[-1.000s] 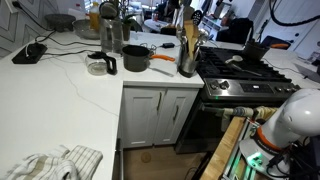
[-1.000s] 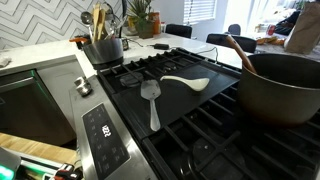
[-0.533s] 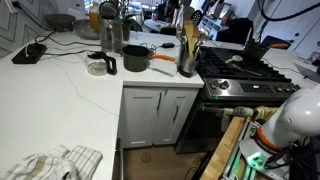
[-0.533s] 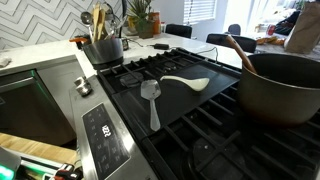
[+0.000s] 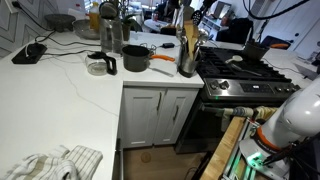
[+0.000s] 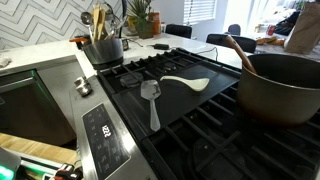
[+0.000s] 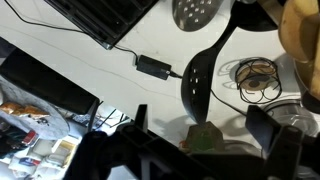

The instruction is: Remove the black spoon from the utensil storage bin and lay it on the stove plate

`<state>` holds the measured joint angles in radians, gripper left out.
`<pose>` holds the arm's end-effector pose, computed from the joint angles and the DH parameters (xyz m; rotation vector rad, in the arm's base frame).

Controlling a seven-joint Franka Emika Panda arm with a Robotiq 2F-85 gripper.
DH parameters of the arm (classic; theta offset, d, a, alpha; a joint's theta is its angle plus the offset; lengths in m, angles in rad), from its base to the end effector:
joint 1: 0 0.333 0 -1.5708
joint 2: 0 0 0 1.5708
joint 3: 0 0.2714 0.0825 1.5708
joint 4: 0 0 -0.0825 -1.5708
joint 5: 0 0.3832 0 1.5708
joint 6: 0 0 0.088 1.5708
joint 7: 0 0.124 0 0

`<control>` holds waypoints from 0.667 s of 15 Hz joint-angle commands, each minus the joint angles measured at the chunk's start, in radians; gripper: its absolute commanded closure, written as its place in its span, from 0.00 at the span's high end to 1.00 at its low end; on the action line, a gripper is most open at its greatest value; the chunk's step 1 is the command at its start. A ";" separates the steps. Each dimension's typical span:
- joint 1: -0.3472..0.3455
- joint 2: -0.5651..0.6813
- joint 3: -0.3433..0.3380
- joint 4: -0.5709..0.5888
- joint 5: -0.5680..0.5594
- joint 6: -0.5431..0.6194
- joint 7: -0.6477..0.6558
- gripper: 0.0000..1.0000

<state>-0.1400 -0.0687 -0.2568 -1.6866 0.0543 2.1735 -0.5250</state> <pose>0.5445 -0.2300 0.6136 2.8534 0.1510 0.7718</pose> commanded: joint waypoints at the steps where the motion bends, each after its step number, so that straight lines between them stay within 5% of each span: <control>1: -0.023 0.067 -0.002 0.050 0.097 0.013 -0.096 1.00; 3: -0.035 0.095 0.004 0.067 0.129 0.006 -0.128 1.00; 10: -0.074 0.181 0.024 0.117 0.151 -0.005 -0.151 0.41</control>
<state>-0.1812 0.0682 -0.2514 -1.6091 0.1727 2.1783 -0.6398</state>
